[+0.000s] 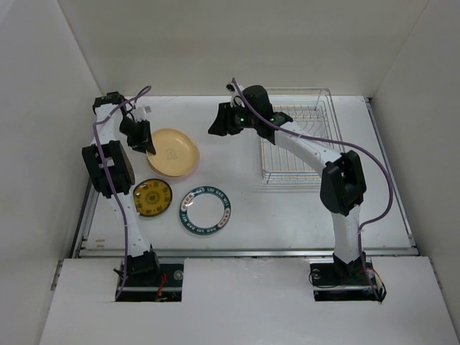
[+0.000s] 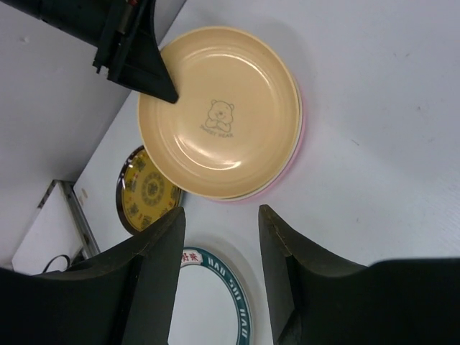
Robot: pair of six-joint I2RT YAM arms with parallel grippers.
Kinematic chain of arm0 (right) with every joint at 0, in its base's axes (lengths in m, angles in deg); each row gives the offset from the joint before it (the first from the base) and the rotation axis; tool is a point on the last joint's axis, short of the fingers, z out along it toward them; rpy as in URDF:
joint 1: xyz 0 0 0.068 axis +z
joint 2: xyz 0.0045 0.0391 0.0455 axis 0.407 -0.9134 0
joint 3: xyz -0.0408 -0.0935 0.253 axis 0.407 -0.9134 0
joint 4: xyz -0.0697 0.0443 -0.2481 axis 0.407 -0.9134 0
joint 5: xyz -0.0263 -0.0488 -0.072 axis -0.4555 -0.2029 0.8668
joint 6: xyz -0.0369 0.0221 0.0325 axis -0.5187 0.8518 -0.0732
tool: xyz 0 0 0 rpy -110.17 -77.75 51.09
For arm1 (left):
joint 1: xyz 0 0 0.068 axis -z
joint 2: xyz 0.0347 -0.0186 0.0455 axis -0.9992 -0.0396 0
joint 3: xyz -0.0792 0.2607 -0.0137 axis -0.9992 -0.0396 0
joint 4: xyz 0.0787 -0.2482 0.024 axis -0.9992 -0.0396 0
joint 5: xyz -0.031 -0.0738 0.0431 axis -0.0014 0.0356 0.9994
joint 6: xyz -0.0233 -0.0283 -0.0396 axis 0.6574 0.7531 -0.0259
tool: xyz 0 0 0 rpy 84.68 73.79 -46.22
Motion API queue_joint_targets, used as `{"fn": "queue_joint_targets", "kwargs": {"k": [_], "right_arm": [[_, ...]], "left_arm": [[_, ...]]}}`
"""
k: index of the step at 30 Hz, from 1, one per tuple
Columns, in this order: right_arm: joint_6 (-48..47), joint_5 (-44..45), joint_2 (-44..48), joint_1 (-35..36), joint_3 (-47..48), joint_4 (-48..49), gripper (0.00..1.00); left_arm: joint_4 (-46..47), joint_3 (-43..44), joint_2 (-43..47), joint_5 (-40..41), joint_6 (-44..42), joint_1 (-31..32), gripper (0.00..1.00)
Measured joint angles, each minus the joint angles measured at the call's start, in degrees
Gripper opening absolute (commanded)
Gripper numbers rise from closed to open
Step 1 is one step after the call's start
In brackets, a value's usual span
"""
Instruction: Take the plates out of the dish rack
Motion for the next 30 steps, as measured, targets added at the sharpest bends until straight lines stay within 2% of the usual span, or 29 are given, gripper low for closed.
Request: {"fn": "queue_joint_targets", "kwargs": {"k": [1,2,3,7,11,17,24,27,28,30], "right_arm": [[-0.1,0.0,0.0,0.0,-0.3,-0.2,0.51],[-0.2,0.0,0.0,0.0,-0.5,-0.7,0.51],[-0.4,0.0,0.0,0.0,-0.9,-1.0,0.51],[-0.8,0.0,0.1,0.0,-1.4,-1.7,0.51],[-1.1,0.0,0.2,0.0,-1.4,-2.0,0.51],[-2.0,1.6,2.5,0.0,-2.7,-4.3,0.51],[-3.4,8.3,11.2,0.0,-5.6,-7.7,0.51],[-3.7,13.0,16.8,0.0,-8.1,-9.4,0.59],[-3.8,15.4,19.2,0.0,-9.5,-9.9,0.68],[-3.8,20.7,24.0,0.0,-12.4,-11.0,0.77]], "left_arm": [[0.0,0.0,0.0,0.4,-0.1,0.2,0.23],[0.0,0.1,0.0,1.3,-0.2,0.5,0.39],[0.0,0.1,-0.2,2.4,-0.4,0.8,0.46],[-0.3,0.2,-0.8,7.4,-0.5,2.0,0.66],[-0.3,0.3,-0.8,13.0,-0.6,3.2,0.73],[1.4,-1.5,-0.2,20.9,-1.2,5.1,0.73],[3.9,-5.4,4.6,24.2,-1.2,6.3,0.75],[4.6,-6.1,8.4,25.0,-1.1,6.5,0.75],[5.3,-6.5,10.0,25.2,-0.9,6.5,0.76],[6.9,-7.4,13.2,26.7,0.5,6.6,0.81]]}}
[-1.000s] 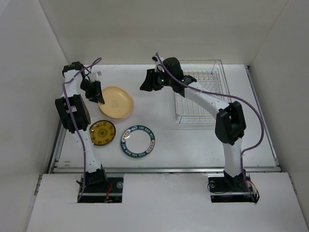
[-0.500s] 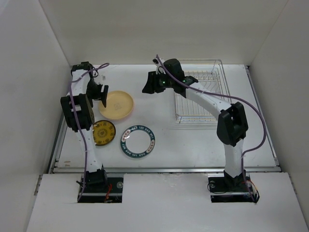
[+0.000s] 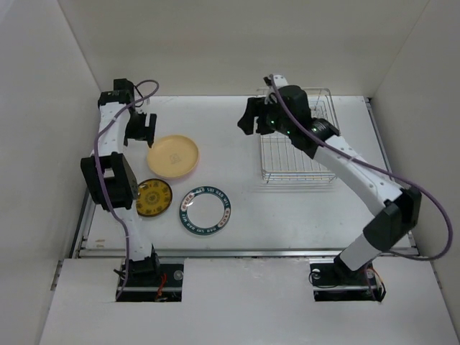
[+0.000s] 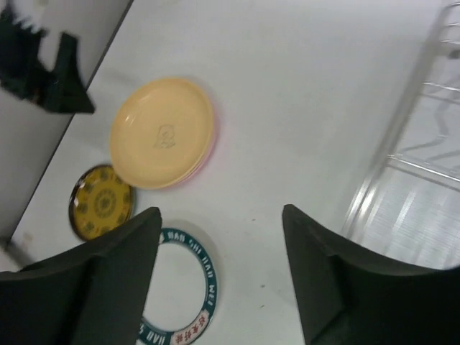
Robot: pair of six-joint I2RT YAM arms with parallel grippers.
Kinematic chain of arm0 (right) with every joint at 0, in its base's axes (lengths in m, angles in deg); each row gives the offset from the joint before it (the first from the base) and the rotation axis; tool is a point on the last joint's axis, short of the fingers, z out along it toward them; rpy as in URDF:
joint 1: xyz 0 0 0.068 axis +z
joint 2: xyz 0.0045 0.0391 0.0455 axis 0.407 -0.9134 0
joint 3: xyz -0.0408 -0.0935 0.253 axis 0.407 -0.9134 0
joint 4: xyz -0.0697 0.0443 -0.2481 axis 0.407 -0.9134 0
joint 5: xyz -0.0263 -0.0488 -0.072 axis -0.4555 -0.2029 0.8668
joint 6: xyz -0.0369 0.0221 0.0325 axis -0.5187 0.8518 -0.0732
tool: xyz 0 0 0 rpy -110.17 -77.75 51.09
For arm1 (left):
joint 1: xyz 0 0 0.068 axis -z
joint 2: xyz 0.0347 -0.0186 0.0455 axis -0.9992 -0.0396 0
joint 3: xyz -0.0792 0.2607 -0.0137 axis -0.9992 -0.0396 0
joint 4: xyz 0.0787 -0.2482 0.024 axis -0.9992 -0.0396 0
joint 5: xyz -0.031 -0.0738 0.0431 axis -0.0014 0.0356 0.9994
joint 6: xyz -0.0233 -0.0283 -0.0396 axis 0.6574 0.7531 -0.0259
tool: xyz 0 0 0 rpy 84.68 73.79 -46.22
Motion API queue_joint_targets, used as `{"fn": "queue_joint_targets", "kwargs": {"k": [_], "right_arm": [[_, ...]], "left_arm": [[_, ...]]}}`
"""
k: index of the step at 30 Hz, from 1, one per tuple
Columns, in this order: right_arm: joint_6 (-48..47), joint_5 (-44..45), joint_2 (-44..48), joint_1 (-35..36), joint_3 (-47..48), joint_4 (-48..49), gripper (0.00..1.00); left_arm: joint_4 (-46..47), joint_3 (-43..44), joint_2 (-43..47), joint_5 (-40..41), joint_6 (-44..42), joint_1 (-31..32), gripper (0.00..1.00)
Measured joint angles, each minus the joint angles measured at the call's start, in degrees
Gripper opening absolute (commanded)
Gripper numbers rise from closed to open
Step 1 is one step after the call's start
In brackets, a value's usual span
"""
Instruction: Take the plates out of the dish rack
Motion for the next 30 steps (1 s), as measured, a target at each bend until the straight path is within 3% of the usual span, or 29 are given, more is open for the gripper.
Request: {"fn": "queue_joint_targets", "kwargs": {"k": [5,10,13,18,21,30], "right_arm": [[3.6,18.8,13.4,-1.3,-10.3,-3.8,0.96],[8.1,37.0,23.1,-4.6,-18.1,-12.6,1.0],[10.0,43.2,27.8,-4.5,-21.3,-18.6,1.0],[12.7,46.2,35.5,-4.5,-23.2,-23.6,1.0],[14.4,46.0,40.6,-4.5,-23.7,-24.7,1.0],[16.5,42.5,49.0,-4.5,-25.7,-28.1,1.0]], "left_arm": [[7.4,-4.2,10.6,10.4,7.6,0.2,1.0],[12.3,-8.4,20.5,24.3,14.0,-1.3,1.0],[15.2,-15.4,27.7,31.6,13.9,-3.4,1.0],[20.0,-30.7,39.0,41.6,9.8,-5.8,1.0],[20.3,-38.0,43.9,42.3,8.9,-5.7,1.0],[19.1,-41.8,46.8,41.5,9.1,-5.7,1.0]]}}
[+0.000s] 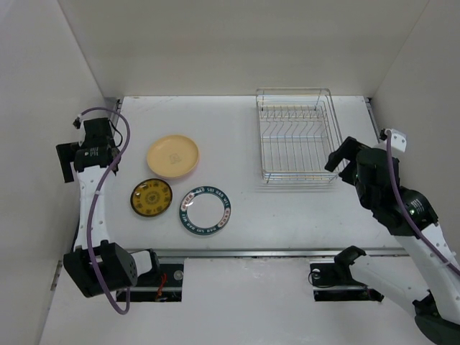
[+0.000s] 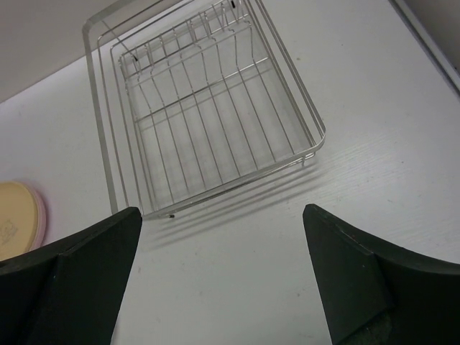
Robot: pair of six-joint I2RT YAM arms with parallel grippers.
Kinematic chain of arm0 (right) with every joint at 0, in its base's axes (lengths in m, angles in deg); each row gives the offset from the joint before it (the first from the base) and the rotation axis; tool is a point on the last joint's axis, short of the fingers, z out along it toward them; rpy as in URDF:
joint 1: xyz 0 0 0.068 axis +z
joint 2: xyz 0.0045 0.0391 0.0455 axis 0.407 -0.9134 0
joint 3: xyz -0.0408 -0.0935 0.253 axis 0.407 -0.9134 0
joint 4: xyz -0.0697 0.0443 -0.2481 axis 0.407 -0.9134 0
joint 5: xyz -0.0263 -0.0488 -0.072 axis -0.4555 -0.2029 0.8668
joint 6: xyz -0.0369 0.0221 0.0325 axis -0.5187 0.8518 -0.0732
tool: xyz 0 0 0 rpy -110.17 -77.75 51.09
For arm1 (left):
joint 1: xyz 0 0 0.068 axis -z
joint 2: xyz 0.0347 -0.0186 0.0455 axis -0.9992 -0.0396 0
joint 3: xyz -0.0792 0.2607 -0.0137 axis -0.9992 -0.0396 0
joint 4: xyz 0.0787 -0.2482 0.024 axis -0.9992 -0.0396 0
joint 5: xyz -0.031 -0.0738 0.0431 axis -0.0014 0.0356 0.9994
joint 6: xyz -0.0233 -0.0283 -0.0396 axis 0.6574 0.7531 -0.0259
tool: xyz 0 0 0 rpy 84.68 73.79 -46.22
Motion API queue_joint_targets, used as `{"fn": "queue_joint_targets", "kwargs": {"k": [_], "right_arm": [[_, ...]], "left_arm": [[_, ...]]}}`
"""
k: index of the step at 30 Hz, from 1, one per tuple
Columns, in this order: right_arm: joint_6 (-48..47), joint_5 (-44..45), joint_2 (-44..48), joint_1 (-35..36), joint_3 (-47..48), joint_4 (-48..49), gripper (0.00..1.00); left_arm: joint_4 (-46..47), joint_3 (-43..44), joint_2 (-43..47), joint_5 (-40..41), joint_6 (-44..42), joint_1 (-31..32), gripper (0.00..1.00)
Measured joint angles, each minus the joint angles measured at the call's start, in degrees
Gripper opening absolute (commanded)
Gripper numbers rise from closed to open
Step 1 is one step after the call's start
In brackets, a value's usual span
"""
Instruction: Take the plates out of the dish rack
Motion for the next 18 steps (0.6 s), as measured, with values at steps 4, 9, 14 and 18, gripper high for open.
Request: {"fn": "queue_joint_targets", "kwargs": {"k": [4,9,14,18], "right_arm": [[0.2,-1.2,0.7,0.0,0.0,-1.9,1.0],[0.2,-2.5,2.4,0.0,-0.4,-3.3,1.0],[0.2,-3.2,4.0,0.0,-0.4,-3.9,1.0],[0.3,-4.5,4.6,0.0,-0.4,-4.1,1.0]], "left_arm": [[-0.7,0.0,1.5,-1.6,0.5,0.0,1.0],[-1.4,0.0,3.8,-3.5,0.7,0.0,1.0],[-2.1,0.0,4.8,-5.3,0.7,0.0,1.0],[-2.5,0.0,4.9,-6.4,0.7,0.0,1.0]]}}
